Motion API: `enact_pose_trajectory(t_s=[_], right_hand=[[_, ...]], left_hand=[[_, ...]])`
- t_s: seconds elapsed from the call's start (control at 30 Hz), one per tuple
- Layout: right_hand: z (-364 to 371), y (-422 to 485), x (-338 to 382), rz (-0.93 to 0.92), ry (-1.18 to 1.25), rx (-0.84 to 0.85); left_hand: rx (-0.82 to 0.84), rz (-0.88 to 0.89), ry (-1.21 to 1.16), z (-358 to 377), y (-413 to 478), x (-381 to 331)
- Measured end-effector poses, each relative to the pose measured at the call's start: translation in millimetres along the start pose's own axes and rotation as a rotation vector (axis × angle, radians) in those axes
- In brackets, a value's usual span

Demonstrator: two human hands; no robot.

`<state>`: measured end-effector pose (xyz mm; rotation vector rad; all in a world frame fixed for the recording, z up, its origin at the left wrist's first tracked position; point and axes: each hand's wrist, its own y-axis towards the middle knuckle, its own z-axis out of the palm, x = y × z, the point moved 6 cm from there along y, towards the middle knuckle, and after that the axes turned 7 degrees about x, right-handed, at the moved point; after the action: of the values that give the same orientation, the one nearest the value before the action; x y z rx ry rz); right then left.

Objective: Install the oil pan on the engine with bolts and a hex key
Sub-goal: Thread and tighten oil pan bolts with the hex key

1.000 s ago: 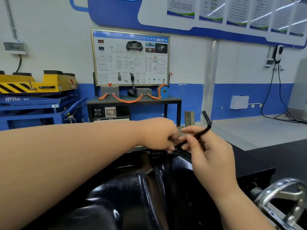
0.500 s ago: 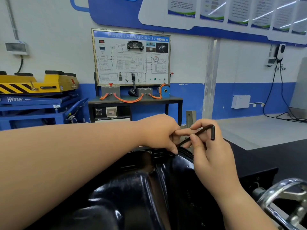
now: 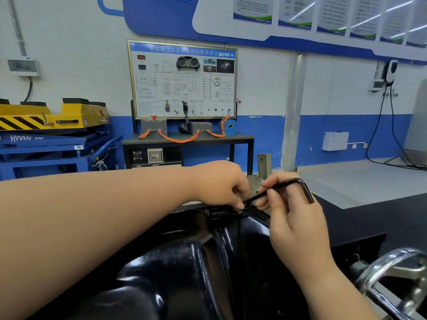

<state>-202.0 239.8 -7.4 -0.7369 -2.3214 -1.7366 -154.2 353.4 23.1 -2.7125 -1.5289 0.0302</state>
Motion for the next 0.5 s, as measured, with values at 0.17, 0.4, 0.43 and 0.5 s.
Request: enact_pose_trajectory(t_s=[0.17,0.4,0.43,0.5], right_hand=[[-0.8,-0.4,2.5,-0.026,-0.042,-0.024],[-5.1,-1.4,-2.2,-0.011,-0.068,-0.08],[-5.6,-1.1,-2.6,-0.005,-0.055,-0.087],[-5.6,-0.8,-3.8,0.021,-0.012,-0.097]], left_hand=[[-0.022,0.014,0.047,-1.9,-0.7,-3.5],[-0.023,0.006,0.076,-1.4,0.2,-4.9],[-0.021,0.009,0.075,-1.3,0.3,-5.2],[-0.015,0.01,0.072,-0.8,0.3,-6.0]])
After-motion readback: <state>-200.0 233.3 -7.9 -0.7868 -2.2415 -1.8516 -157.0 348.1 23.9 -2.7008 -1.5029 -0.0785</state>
